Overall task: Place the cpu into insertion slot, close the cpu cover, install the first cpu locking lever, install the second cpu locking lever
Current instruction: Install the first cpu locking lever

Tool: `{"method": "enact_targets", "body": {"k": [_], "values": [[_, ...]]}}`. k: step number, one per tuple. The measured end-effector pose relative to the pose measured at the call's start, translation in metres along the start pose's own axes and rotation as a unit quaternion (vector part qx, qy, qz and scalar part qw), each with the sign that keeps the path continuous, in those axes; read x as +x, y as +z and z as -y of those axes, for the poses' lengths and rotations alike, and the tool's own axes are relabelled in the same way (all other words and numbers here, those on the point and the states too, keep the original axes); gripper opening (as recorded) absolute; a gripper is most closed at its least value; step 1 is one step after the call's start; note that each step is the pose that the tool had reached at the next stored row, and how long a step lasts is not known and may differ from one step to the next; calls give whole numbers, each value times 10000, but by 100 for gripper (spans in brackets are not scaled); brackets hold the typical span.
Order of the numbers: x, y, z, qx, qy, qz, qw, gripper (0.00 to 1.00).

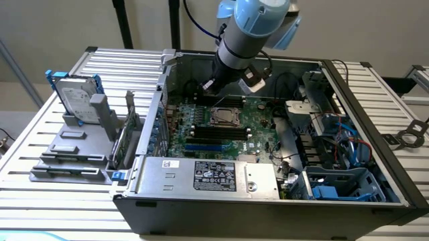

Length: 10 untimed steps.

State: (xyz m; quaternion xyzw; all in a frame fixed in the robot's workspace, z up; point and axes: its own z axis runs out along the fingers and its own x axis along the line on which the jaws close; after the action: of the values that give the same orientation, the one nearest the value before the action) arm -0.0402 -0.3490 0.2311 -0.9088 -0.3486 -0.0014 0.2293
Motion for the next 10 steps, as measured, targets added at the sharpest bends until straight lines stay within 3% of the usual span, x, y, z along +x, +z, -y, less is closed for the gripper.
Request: {"method": "enact_targets", "body": {"k": [5,7,10], "values": [[-39,66,-5,-7,-38,9,10000,11],[-42,85,-14,-40,-59,-21,10000,11],[-46,103,-22,-122,-106,-76,9998,11]]}}
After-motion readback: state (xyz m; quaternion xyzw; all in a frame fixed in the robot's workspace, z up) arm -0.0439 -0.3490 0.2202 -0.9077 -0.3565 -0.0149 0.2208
